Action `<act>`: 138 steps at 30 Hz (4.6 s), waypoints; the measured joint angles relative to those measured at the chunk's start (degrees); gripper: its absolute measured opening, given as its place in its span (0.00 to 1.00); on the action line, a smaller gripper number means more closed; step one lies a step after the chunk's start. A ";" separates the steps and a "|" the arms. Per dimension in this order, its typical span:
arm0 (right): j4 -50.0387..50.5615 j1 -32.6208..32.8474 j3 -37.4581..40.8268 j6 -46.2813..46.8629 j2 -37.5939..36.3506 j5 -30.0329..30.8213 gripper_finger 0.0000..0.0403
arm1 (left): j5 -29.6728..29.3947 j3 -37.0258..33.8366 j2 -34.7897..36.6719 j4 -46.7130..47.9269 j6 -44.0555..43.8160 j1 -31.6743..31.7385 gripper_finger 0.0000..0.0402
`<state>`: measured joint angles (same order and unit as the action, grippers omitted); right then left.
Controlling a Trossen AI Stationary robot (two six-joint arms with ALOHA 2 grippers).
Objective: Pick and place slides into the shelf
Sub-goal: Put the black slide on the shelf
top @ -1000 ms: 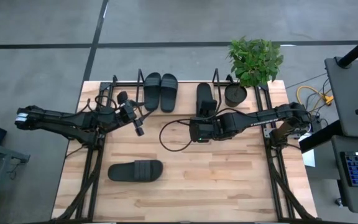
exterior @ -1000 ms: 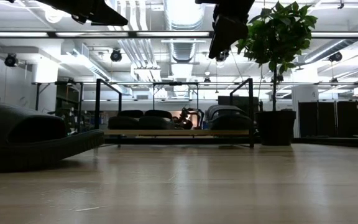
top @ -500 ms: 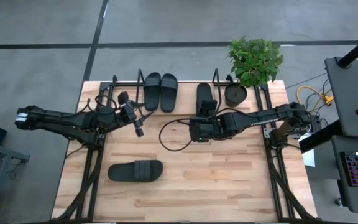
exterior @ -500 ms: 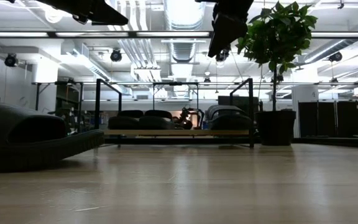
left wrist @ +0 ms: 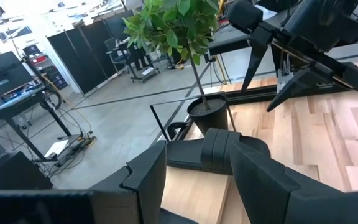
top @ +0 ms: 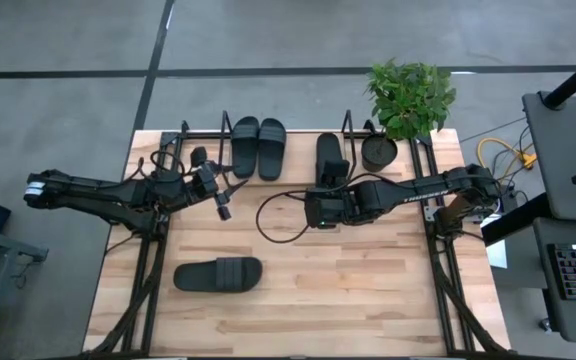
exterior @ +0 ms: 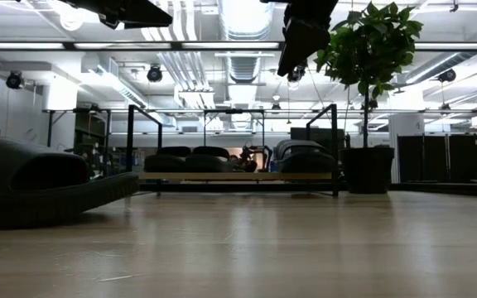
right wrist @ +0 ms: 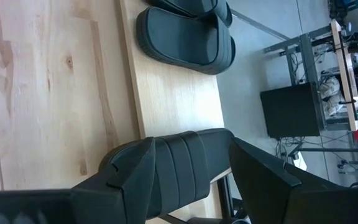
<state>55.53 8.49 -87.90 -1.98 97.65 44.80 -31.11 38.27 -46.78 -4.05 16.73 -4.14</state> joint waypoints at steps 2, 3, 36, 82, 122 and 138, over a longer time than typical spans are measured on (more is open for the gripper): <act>0.00 0.00 0.00 0.00 -0.02 0.00 0.49 | 0.00 0.05 0.00 -0.06 0.04 0.00 0.41; 0.00 0.00 0.00 0.00 -0.02 0.01 0.49 | 0.00 0.05 0.00 -0.14 0.04 0.00 0.41; -0.02 -0.02 0.02 0.39 -0.09 0.00 0.49 | 2.16 0.05 -0.44 -1.51 0.00 0.00 0.41; -0.21 0.11 0.07 0.85 -1.72 -0.14 0.49 | 5.81 0.05 -0.78 -3.03 0.00 -0.04 0.41; 0.31 0.75 0.25 0.73 -26.06 -19.30 0.49 | 23.45 3.08 -0.74 23.94 -59.82 0.00 0.41; 1.60 0.76 0.61 -1.07 -26.73 -19.30 0.48 | 36.73 2.38 -3.40 49.77 -96.62 -10.05 0.41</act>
<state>57.13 9.26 -87.29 -3.05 70.91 25.50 5.61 40.66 -50.19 45.72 -79.88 -14.19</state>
